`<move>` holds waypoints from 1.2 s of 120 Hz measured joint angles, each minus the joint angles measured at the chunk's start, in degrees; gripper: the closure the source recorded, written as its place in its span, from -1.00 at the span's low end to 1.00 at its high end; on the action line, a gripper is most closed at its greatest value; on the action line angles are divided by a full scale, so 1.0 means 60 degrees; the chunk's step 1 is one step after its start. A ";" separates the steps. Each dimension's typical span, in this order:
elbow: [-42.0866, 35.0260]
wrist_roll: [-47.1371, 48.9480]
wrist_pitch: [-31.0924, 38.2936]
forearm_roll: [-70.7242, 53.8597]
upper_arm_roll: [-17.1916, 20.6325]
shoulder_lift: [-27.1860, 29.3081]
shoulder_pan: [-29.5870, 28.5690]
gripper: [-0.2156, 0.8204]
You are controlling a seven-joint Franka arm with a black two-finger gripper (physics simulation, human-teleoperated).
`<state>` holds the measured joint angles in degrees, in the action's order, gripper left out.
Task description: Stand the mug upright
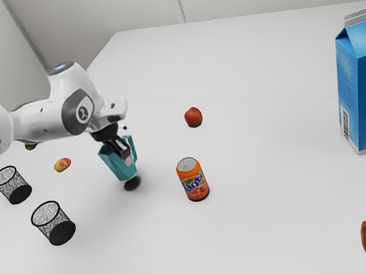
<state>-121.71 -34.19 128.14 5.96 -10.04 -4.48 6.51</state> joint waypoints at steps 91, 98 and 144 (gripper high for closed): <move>-0.0652 0.3522 0.1230 -0.0819 0.0756 -0.0184 0.0488 0.93; -0.0661 0.3679 0.1306 -0.0829 0.0770 -0.0241 0.0515 0.93; -0.0692 0.4413 0.1600 -0.0847 0.0776 -0.0432 0.0656 0.91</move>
<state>-125.86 -7.72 137.74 0.88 -5.39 -7.07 10.45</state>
